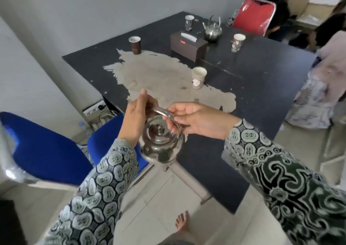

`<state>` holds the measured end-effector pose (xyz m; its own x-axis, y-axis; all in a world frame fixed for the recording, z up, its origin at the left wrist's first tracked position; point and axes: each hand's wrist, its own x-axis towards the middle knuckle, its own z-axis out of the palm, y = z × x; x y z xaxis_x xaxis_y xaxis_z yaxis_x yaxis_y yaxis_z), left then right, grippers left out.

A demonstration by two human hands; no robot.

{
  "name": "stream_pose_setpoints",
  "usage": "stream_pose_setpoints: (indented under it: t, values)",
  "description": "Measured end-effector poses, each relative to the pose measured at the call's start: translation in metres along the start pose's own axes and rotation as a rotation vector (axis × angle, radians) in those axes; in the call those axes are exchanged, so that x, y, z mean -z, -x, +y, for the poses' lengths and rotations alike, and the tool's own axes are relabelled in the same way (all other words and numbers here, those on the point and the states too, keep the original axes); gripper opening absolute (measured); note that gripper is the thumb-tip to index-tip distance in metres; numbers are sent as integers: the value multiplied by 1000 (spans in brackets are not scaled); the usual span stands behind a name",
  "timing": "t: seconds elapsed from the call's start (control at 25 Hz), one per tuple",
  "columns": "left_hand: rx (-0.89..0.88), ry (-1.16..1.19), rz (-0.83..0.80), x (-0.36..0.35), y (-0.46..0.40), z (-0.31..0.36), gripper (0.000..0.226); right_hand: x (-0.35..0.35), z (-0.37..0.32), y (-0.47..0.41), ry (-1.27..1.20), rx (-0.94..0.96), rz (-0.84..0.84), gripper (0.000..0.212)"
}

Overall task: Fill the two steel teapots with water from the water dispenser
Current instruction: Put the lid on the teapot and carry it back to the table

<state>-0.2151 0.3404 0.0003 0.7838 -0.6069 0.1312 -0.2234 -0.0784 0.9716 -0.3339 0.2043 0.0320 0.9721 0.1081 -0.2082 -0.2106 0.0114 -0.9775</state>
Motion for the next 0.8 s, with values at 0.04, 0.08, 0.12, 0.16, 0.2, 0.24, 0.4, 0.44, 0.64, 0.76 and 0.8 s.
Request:
stream_pose_setpoints:
  t: [0.04,0.08,0.12,0.16,0.2,0.24,0.4,0.44,0.64,0.76,0.8]
  values:
    - [-48,10,81,-12,-12,0,42,17,-4,-4,-3,-3,5,20]
    - [-91,0,147,-25,-21,0,32,33,-9,-6,-12,-8,1,20]
    - [-118,-24,202,-37,-26,-1,24,49,-13,-9,-23,-16,0,20]
    - [-126,-55,248,-49,-30,-1,23,65,-17,-11,-29,-22,4,20]
    - [-132,-87,289,-58,-31,-3,26,79,-21,-14,-34,-26,18,20]
    - [-147,-126,324,-67,-32,-6,30,94,-25,-18,-38,-34,25,20]
    - [-256,-364,325,-105,-43,-8,38,155,-40,-34,-29,-53,-33,26]
    - [-266,-399,307,-115,-48,-5,40,170,-47,-36,-29,-47,-56,27]
    - [-315,-641,327,-177,-89,19,57,246,-91,-45,-47,33,-230,26]
    - [-311,-740,425,-210,-122,39,64,284,-125,-51,-12,56,-305,25]
    - [-307,-768,459,-216,-134,47,64,294,-137,-55,-9,68,-319,25]
